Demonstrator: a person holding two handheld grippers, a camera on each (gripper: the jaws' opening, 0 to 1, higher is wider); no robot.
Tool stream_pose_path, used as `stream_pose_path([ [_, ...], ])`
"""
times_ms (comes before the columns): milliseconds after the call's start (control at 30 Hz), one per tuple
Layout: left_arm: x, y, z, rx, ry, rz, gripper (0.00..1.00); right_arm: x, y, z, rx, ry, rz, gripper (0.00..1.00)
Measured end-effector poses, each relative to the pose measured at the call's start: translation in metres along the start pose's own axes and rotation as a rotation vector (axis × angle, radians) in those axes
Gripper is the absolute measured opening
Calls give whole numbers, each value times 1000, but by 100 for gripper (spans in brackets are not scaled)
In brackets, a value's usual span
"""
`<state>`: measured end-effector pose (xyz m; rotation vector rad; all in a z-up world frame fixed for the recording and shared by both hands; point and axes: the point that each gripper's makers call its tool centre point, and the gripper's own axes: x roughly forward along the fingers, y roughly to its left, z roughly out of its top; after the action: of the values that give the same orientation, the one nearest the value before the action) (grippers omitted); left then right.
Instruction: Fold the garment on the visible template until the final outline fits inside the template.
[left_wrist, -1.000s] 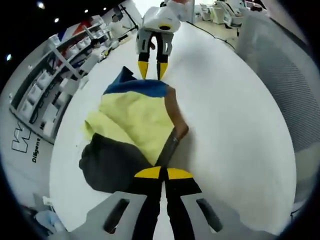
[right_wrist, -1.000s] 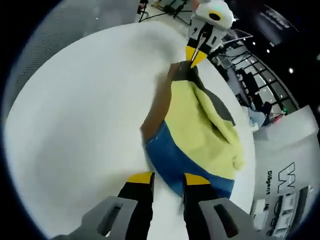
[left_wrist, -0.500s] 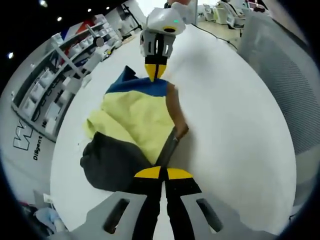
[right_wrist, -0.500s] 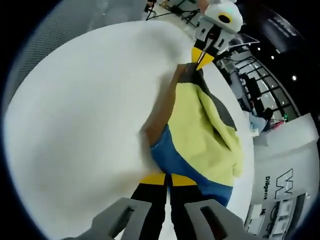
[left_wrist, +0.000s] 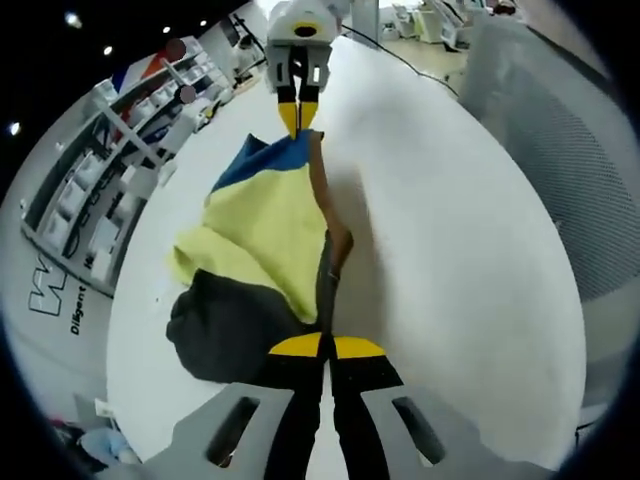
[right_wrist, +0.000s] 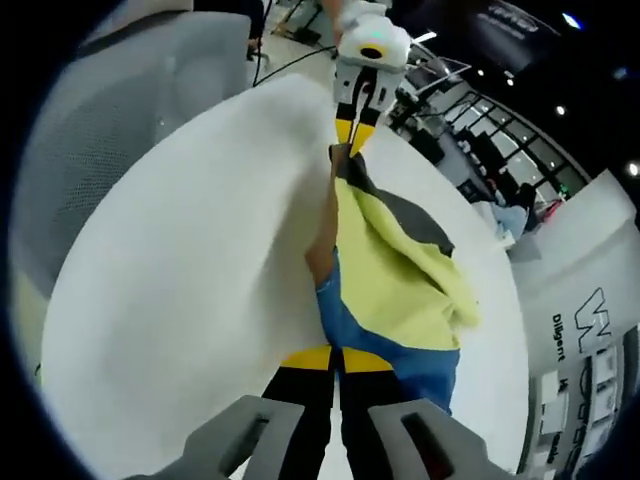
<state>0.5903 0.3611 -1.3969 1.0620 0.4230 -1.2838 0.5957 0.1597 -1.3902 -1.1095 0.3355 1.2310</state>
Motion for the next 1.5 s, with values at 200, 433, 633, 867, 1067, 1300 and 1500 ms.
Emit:
stream_pose_path([
  [200,-14,-14,10,-35,-31,-49,4,-17,19,15,79,-35,50,0],
  [433,-32,-42,28,-135,-86,-161,4,-42,40,32,224,-83,95,0],
  [633,-52,-72,46,-185,-130,-275,4,-61,65,45,286,-111,159,0],
  [867,-77,-108,64,-279,-170,-439,4,-83,100,70,416,-178,306,0],
  [1067,-103,-112,86,-392,-263,-541,3,-105,111,91,535,-261,432,0],
  [1300,-106,-58,93,-477,-355,-447,3,-112,58,88,675,-370,345,0],
  [1500,-102,4,88,-544,-400,-338,3,-111,-5,74,707,-413,221,0],
])
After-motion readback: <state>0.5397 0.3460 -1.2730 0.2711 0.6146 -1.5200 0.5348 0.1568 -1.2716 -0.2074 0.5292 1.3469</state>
